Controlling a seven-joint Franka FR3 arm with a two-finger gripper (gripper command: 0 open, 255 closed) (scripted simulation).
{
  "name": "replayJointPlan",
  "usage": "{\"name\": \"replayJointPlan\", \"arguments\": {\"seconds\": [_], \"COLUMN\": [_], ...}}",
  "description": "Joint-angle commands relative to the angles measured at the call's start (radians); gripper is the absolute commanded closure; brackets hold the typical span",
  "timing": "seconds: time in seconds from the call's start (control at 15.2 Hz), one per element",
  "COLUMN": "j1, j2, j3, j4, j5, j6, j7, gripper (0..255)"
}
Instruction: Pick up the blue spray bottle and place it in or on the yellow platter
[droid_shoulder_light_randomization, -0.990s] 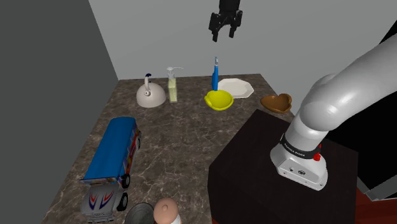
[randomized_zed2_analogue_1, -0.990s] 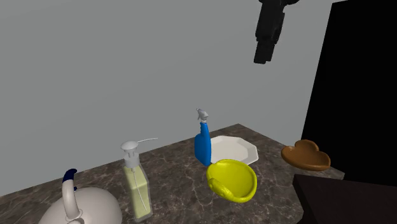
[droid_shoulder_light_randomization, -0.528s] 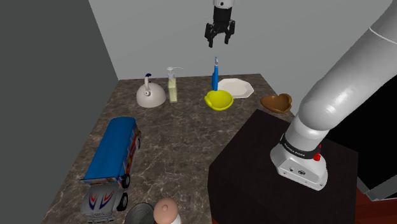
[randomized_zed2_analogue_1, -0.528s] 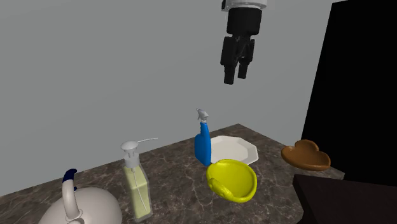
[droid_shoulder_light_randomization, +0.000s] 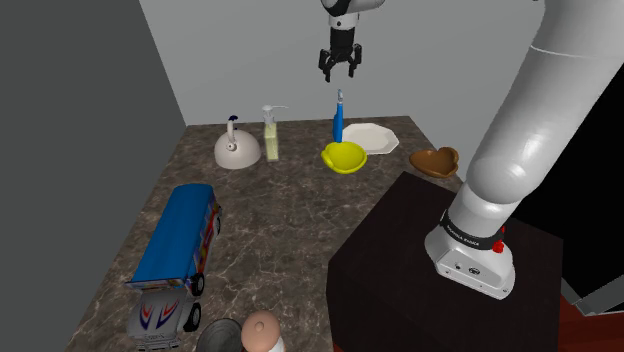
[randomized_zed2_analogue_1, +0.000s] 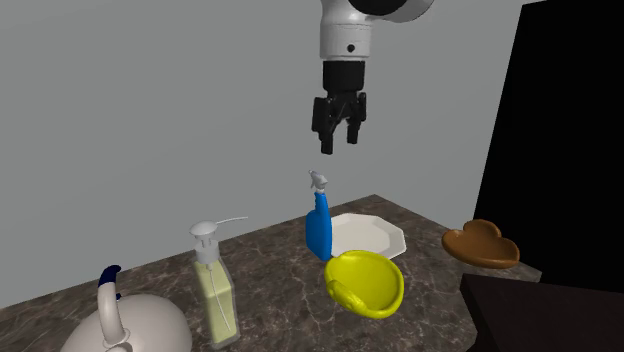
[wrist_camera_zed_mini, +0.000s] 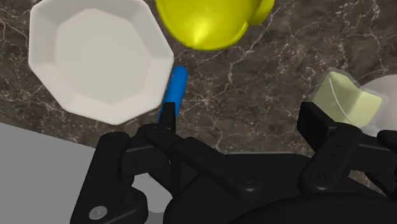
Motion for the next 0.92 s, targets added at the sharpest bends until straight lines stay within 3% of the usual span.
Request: {"name": "replayJointPlan", "arguments": {"seconds": [0.0,0.59,0.86], "j1": [-0.017,-0.101,-0.103], "j2": [0.068,0.39,0.407], "j3": [-0.015,-0.048,-0.046], "j4": [0.038,0.321,0.292], "j5": [0.011,0.075,0.079], "j6": [0.017,-0.003,0.043], "j7": [-0.01,-0.028,-0.031], "gripper": [0,0,0]}}
